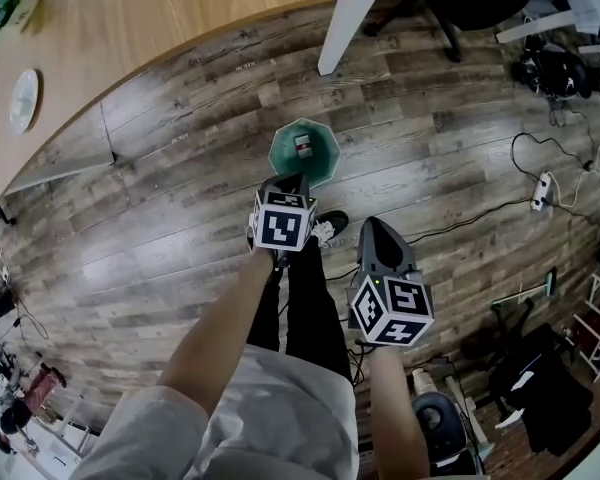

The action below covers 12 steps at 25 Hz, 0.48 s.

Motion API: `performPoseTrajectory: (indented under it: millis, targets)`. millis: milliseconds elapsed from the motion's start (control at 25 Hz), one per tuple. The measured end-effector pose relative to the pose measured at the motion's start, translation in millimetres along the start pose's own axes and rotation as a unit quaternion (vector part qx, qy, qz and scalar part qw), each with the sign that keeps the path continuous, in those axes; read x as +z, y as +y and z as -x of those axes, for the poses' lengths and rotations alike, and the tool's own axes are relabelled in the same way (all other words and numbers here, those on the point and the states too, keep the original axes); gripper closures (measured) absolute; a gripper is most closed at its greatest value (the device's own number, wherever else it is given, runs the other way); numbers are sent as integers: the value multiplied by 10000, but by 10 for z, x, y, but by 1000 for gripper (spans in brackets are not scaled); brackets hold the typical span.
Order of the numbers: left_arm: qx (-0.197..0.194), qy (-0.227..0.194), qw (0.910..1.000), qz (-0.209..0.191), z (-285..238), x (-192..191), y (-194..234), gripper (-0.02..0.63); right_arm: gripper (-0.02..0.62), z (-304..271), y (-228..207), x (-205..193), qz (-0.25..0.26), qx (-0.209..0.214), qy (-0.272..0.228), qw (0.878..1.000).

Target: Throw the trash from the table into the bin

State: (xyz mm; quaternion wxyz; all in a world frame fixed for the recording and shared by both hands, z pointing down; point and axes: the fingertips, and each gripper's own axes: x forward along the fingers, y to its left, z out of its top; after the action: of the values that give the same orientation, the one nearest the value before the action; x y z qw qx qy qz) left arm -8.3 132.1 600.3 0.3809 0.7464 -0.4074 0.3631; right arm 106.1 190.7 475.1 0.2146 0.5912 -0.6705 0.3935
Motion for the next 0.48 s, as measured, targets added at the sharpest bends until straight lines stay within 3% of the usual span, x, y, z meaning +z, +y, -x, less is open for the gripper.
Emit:
performPoseTrajectory:
  millis: [280, 480]
  targets:
    - [2, -31, 9999, 102, 261, 72, -77, 591, 569, 228, 97, 167, 73, -8, -101, 9999]
    - [-33, 96, 9999, -112, 283, 82, -150, 591, 569, 264, 83, 115, 129, 1, -16, 9999]
